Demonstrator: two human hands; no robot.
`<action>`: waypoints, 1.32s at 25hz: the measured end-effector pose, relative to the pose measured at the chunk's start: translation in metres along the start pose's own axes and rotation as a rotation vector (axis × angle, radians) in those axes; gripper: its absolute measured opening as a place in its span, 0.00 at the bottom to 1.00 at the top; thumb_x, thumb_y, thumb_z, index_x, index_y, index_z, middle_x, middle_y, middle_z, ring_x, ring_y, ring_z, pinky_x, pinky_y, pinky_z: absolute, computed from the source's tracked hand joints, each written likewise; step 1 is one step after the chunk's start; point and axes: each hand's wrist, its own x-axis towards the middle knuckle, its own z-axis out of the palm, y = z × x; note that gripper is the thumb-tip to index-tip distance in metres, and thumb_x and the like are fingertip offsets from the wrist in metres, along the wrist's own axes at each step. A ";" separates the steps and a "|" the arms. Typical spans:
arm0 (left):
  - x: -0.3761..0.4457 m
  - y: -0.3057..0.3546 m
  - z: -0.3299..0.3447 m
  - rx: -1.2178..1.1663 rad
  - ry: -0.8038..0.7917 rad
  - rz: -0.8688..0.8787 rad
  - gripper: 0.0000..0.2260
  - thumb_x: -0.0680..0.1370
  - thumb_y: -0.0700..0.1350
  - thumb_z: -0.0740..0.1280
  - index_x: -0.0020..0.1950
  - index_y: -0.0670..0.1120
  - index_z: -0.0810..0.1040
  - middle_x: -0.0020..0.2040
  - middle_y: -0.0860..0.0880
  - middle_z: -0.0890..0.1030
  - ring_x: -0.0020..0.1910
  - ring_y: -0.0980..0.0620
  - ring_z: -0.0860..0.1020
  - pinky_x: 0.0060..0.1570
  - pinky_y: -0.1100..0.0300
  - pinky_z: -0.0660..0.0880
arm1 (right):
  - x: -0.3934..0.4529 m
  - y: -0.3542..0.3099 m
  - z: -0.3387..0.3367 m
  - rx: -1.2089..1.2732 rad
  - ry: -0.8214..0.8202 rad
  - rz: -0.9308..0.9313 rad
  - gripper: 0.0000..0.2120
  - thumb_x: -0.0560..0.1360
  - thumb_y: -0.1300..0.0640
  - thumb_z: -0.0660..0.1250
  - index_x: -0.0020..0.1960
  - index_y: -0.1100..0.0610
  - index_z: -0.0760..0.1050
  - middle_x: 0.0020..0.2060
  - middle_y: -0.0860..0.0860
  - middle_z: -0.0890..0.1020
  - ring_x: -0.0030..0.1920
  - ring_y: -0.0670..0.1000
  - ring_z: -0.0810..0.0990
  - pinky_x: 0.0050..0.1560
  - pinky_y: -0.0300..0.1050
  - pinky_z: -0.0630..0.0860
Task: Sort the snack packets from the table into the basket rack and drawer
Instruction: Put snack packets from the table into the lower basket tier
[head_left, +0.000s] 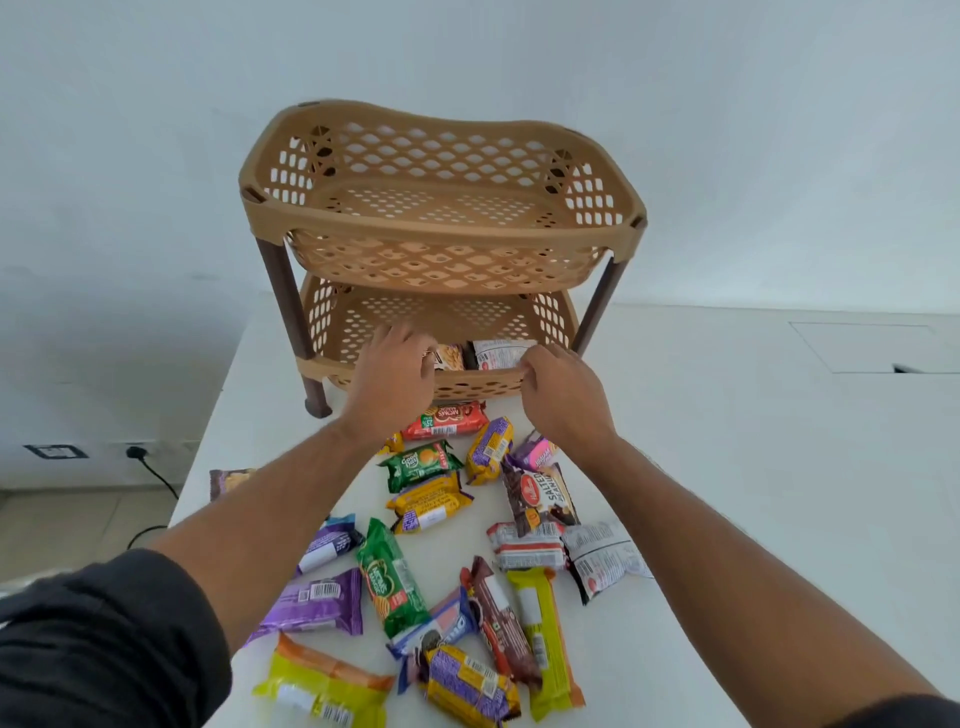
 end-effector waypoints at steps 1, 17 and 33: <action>-0.014 0.001 -0.001 -0.030 0.049 0.034 0.07 0.80 0.41 0.65 0.55 0.45 0.80 0.52 0.47 0.76 0.54 0.46 0.73 0.53 0.49 0.74 | -0.009 0.004 0.003 0.007 0.002 0.004 0.10 0.79 0.60 0.59 0.53 0.58 0.78 0.49 0.52 0.82 0.50 0.55 0.78 0.46 0.49 0.76; -0.106 0.115 0.055 -0.031 -0.393 0.239 0.27 0.78 0.58 0.65 0.75 0.48 0.68 0.73 0.47 0.68 0.74 0.45 0.64 0.73 0.47 0.62 | -0.092 0.077 0.002 0.014 -0.724 0.277 0.25 0.74 0.59 0.64 0.71 0.54 0.69 0.68 0.53 0.73 0.65 0.55 0.74 0.64 0.51 0.73; -0.082 0.169 0.082 0.444 -0.554 0.258 0.18 0.79 0.41 0.66 0.68 0.42 0.71 0.65 0.40 0.74 0.63 0.41 0.74 0.60 0.45 0.71 | -0.133 0.123 0.002 -0.141 -0.903 -0.064 0.35 0.65 0.48 0.77 0.70 0.46 0.68 0.63 0.47 0.69 0.62 0.52 0.72 0.56 0.46 0.71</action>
